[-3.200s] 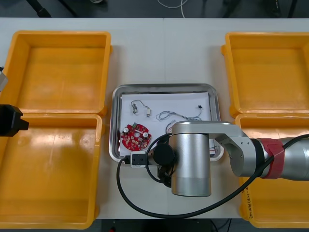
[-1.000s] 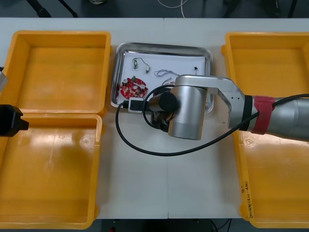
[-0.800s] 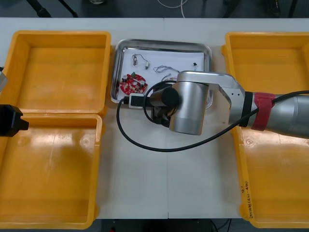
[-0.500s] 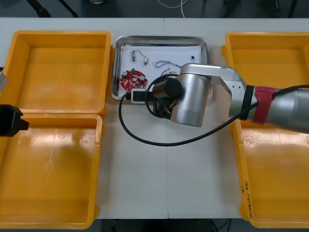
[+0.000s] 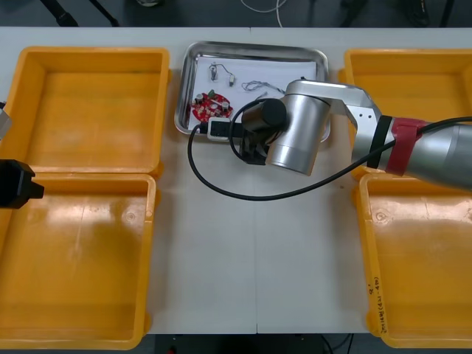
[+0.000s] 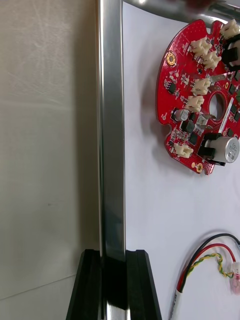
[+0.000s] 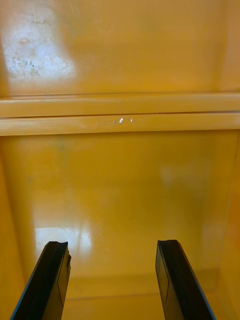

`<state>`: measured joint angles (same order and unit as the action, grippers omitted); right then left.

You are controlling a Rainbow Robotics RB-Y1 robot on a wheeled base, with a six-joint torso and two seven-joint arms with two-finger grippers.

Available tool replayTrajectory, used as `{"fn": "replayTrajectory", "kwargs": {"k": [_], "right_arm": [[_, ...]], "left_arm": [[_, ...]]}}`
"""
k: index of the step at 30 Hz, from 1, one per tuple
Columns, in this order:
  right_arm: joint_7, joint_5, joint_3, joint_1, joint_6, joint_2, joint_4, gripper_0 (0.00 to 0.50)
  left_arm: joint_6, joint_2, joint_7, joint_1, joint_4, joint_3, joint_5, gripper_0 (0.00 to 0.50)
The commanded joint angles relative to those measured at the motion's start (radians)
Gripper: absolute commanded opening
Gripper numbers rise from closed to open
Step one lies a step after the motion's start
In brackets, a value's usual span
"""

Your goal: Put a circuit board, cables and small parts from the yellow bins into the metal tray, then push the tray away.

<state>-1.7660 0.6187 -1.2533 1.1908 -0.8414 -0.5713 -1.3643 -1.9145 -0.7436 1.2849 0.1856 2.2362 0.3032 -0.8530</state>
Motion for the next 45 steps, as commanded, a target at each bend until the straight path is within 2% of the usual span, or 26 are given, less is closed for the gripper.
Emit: {"fn": "replayTrajectory", "kwargs": {"k": [1,16,29,31,32,33,36,43,45], "right_arm": [[-0.044,0.009,0.023,0.047,0.030,0.016,0.045,0.000],[-0.102,0.010,0.040,0.066,0.139,0.054,0.140,0.000],[-0.122,0.056,0.055,0.067,0.142,0.054,0.152,0.003],[-0.122,0.065,0.058,0.067,0.142,0.054,0.152,0.166],[-0.125,0.069,0.063,0.067,0.142,0.054,0.154,0.166],[-0.127,0.072,0.066,0.067,0.142,0.054,0.156,0.421],[-0.133,0.075,0.071,0.067,0.140,0.054,0.156,0.500],[-0.150,0.075,0.098,0.067,0.122,0.054,0.149,0.500],[-0.153,0.075,0.121,0.069,0.081,0.054,0.129,0.500]], "left_arm": [[-0.005,-0.043,0.057,-0.014,0.031,0.028,-0.008,0.500],[-0.005,-0.043,0.057,-0.014,0.031,0.028,-0.008,0.500],[-0.005,-0.043,0.057,-0.014,0.031,0.028,-0.008,0.500],[-0.005,-0.043,0.057,-0.014,0.031,0.028,-0.008,0.500],[-0.005,-0.043,0.057,-0.014,0.031,0.028,-0.008,0.500],[-0.005,-0.043,0.057,-0.014,0.031,0.028,-0.008,0.500],[-0.005,-0.043,0.057,-0.014,0.031,0.028,-0.008,0.500],[-0.005,-0.043,0.057,-0.014,0.031,0.028,-0.008,0.500],[-0.005,-0.043,0.057,-0.014,0.031,0.028,-0.008,0.500]]}}
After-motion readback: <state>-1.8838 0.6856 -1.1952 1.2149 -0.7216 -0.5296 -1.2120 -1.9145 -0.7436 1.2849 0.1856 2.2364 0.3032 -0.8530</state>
